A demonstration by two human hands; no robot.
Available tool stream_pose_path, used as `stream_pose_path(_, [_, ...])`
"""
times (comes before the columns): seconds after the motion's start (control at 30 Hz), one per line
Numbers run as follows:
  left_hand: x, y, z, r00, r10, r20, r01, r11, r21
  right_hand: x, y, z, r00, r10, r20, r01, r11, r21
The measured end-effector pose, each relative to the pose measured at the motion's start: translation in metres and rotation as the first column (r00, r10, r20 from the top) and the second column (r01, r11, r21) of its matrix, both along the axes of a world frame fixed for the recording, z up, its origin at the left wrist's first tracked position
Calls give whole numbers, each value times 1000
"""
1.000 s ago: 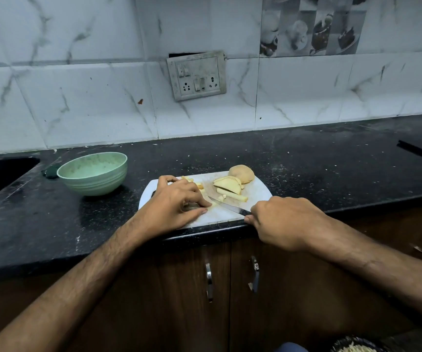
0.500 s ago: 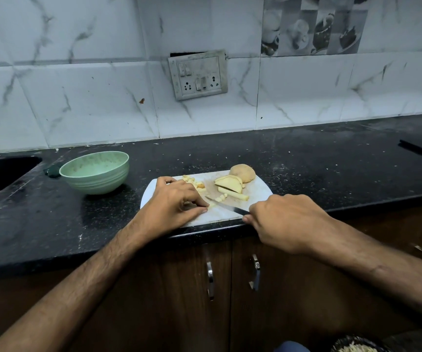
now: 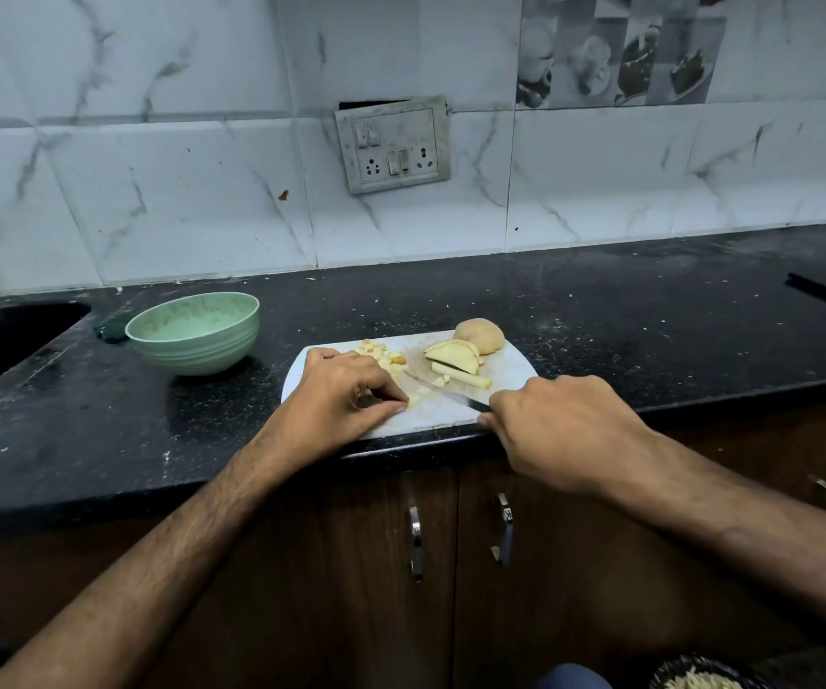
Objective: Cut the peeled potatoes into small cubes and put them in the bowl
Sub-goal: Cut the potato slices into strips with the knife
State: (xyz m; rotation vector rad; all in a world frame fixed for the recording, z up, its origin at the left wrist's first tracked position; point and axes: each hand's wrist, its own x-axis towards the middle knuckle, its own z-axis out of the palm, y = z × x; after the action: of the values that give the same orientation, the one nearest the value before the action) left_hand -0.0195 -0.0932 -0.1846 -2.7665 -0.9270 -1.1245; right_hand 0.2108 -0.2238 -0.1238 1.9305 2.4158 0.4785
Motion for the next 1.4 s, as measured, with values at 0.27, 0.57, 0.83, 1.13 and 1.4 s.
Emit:
stream_pose_path(0.27, [1, 0, 2, 1000, -22, 13, 22, 1000, -18, -5, 6, -4, 989, -62, -136, 35, 980, -194])
stream_pose_path(0.57, [-2, -6, 6, 994, -47, 95, 59, 991, -123, -11, -8, -7, 998, 46, 38, -45, 999, -10])
stream_pose_path(0.83, [-1, -6, 8, 994, 40, 103, -24, 987, -156, 20, 34, 20, 952, -114, -284, 48, 972, -229])
stream_pose_path(1.13, [18, 7, 17, 985, 61, -162, -51, 997, 66, 35, 106, -11, 189, -9, -982, -153, 988, -38])
stream_pose_path(1.4, [47, 24, 17, 924, 55, -378, 18, 982, 187, 22, 126, -33, 23, 58, -998, -179, 982, 53])
